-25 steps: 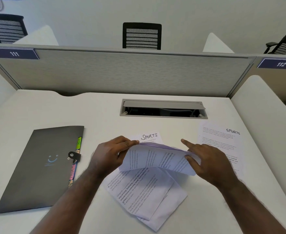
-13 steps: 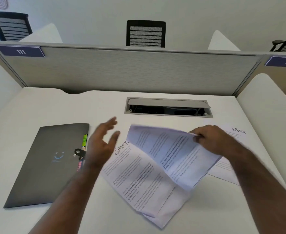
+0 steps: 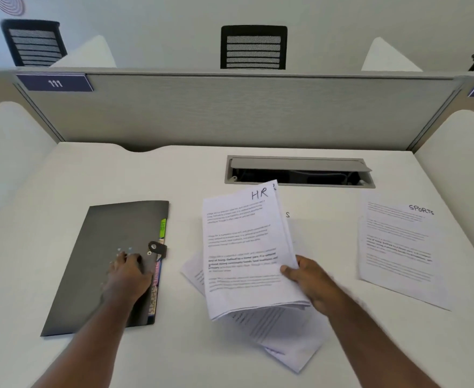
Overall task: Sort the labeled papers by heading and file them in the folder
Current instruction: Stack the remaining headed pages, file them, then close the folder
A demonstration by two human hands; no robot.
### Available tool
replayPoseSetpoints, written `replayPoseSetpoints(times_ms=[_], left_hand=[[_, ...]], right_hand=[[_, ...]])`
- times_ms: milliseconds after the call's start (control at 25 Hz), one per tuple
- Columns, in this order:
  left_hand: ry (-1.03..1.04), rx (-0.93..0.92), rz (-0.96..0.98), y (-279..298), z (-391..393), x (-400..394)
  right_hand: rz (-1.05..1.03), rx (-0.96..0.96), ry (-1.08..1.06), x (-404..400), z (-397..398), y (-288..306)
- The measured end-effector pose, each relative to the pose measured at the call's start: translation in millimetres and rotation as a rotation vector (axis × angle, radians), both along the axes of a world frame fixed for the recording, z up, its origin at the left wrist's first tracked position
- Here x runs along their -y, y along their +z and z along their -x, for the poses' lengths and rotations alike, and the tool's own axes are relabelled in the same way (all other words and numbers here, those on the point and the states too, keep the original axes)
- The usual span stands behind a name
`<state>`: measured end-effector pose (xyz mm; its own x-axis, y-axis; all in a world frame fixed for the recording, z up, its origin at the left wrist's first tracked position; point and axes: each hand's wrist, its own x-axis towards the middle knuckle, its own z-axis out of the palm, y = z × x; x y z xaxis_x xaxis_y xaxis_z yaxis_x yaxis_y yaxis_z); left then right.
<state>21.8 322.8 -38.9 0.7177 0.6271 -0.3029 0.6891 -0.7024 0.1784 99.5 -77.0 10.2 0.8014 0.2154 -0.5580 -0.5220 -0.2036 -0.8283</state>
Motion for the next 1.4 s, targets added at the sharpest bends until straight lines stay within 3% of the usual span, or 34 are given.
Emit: replayPoseSetpoints(times_ms=[360, 680, 1040, 1400], left_hand=[[-0.076, -0.027, 0.041, 26.6, -16.6, 7.3], [-0.104, 0.13, 0.132, 72.9, -1.6, -17.6], [-0.1, 0.251, 0.204, 88.8, 15.6, -22.7], [-0.15, 0.288, 0.166, 99.2, 26.3, -15.4]], right_hand=[[-0.016, -0.069, -0.008, -75.4, 37.4, -23.2], [0.024, -0.03, 0.077, -116.5, 36.0, -6.4], [0.177, 0.156, 0.076, -189.7, 38.3, 5.5], [0.196, 0.289, 0.188, -261.3, 63.9, 16.8]])
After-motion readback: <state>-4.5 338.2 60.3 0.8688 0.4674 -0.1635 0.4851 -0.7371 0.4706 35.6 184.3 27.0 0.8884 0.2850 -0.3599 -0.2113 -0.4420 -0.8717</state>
